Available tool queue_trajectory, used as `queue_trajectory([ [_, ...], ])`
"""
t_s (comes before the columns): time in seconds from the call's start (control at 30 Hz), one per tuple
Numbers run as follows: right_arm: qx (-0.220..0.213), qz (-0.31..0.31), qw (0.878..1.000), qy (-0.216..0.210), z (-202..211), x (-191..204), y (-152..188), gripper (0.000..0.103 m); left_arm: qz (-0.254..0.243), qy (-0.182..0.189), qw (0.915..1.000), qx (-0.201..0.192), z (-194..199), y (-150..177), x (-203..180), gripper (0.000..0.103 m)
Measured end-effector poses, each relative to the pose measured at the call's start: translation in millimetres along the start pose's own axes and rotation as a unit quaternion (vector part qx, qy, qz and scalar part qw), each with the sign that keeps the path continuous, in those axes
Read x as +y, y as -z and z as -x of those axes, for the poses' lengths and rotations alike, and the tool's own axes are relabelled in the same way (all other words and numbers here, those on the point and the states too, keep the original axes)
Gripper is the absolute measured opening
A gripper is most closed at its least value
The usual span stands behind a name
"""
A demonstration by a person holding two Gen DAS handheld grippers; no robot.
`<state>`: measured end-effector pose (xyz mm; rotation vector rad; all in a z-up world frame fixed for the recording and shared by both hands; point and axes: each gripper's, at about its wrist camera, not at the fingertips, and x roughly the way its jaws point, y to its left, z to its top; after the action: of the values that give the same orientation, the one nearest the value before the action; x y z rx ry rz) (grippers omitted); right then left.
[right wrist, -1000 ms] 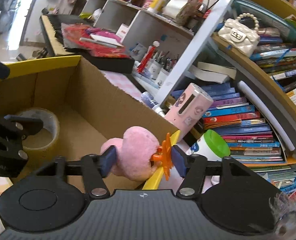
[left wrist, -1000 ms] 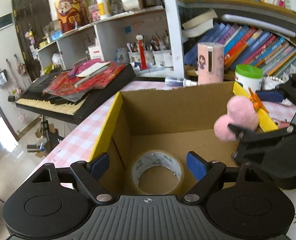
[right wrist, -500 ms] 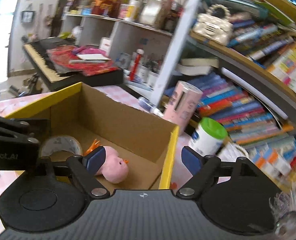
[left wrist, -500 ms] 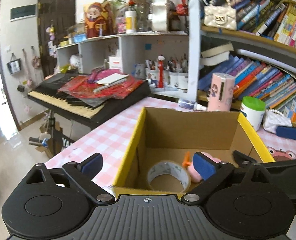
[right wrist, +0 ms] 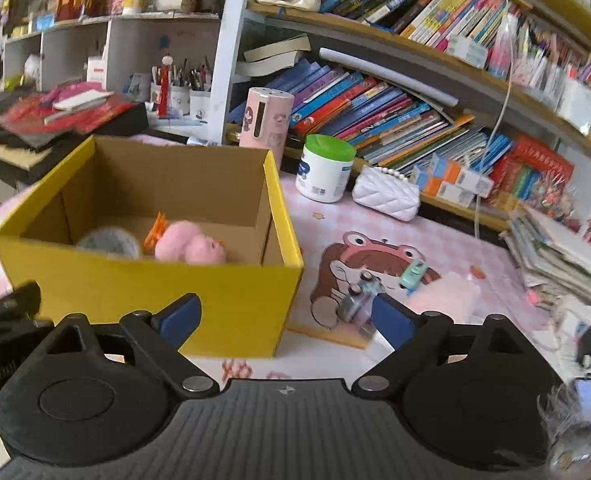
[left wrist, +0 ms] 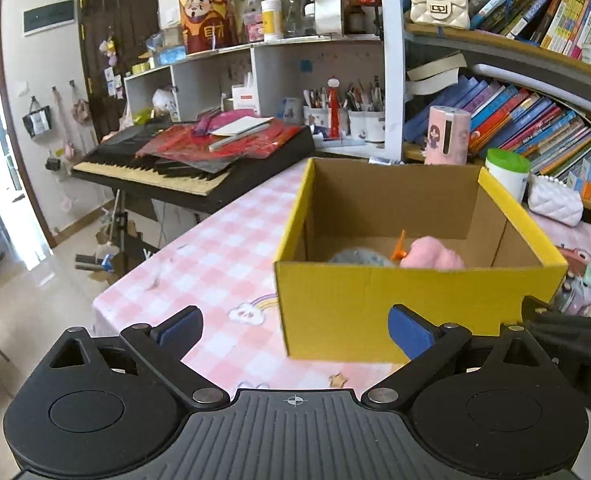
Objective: Organize objects
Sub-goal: 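Open the right gripper to drop the heart plush into the box, then withdraw both grippers from the box back toward the pink pig plush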
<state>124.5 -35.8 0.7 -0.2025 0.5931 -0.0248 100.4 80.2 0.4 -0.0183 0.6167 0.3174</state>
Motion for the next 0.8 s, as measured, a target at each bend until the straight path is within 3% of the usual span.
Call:
queue_trajectory([
  [0.8, 0.056, -0.022, 0.997, 0.042, 60.5, -1.3, 67.9, 0.099, -0.047, 0.022, 0.9976, 0.045, 49.1, 58.9, 10.9, 0.1],
])
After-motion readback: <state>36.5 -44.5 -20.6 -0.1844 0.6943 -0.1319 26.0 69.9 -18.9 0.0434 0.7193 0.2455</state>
